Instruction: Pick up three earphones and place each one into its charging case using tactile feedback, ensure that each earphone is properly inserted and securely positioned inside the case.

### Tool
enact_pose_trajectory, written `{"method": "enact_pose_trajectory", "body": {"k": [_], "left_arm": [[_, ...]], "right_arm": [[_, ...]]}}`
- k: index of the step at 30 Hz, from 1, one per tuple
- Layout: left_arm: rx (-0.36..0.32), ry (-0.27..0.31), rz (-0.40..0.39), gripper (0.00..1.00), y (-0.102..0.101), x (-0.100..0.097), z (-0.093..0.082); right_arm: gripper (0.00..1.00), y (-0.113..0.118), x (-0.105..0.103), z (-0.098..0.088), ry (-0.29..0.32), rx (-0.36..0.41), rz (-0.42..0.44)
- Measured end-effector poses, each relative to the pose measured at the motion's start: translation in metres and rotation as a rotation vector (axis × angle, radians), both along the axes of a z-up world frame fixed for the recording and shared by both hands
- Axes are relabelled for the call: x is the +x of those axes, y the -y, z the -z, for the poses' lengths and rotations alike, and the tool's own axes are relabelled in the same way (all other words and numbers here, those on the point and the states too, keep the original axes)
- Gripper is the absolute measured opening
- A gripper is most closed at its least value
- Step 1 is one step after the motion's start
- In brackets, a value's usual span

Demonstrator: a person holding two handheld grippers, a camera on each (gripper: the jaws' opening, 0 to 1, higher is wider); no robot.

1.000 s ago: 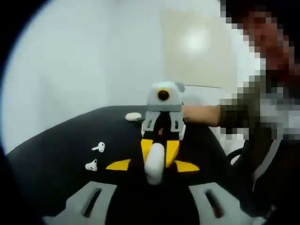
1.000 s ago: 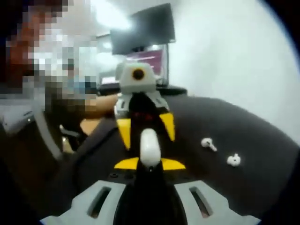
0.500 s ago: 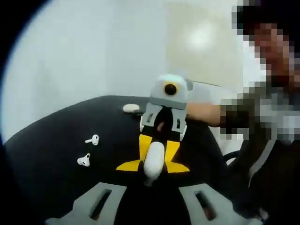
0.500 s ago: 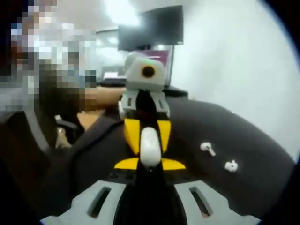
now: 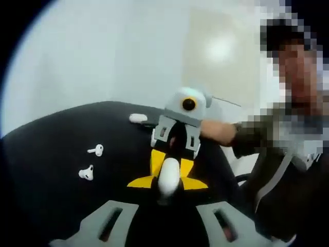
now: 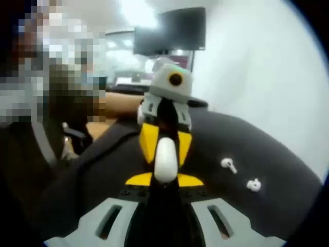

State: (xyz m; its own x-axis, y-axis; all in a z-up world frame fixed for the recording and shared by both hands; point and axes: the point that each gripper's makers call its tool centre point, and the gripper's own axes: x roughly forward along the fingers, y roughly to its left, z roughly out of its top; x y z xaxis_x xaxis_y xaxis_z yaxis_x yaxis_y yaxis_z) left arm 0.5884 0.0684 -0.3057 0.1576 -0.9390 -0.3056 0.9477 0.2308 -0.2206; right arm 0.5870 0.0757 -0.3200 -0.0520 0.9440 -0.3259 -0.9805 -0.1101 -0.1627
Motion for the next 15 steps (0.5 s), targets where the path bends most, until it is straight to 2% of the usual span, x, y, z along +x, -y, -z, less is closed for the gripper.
{"method": "enact_pose_trajectory", "body": {"k": [5, 7, 9, 10, 11, 13, 15], "left_arm": [[-0.036, -0.122, 0.024, 0.16, 0.004, -0.006, -0.002], [-0.055, -0.208, 0.028, 0.17, 0.006, -0.009, -0.003], [-0.093, -0.279, 0.039, 0.16, 0.009, -0.010, -0.008], [-0.128, -0.293, 0.039, 0.13, 0.010, -0.009, -0.013], [-0.172, -0.284, 0.012, 0.13, 0.009, -0.003, -0.019], [-0.186, -0.230, -0.035, 0.11, 0.004, 0.006, -0.019], [-0.201, -0.192, -0.035, 0.12, 0.005, 0.004, -0.022]], "right_arm": [[0.17, 0.002, -0.005, 0.000, 0.077, -0.003, -0.021], [0.17, 0.003, -0.006, 0.000, 0.103, -0.005, -0.025], [0.17, 0.005, -0.007, -0.001, 0.122, -0.006, -0.030], [0.17, 0.005, -0.008, -0.001, 0.131, -0.004, -0.033], [0.17, 0.006, -0.007, -0.002, 0.134, 0.002, -0.034], [0.17, 0.006, -0.009, -0.002, 0.147, 0.003, -0.041], [0.17, 0.010, -0.007, -0.002, 0.117, 0.008, -0.037]]}}
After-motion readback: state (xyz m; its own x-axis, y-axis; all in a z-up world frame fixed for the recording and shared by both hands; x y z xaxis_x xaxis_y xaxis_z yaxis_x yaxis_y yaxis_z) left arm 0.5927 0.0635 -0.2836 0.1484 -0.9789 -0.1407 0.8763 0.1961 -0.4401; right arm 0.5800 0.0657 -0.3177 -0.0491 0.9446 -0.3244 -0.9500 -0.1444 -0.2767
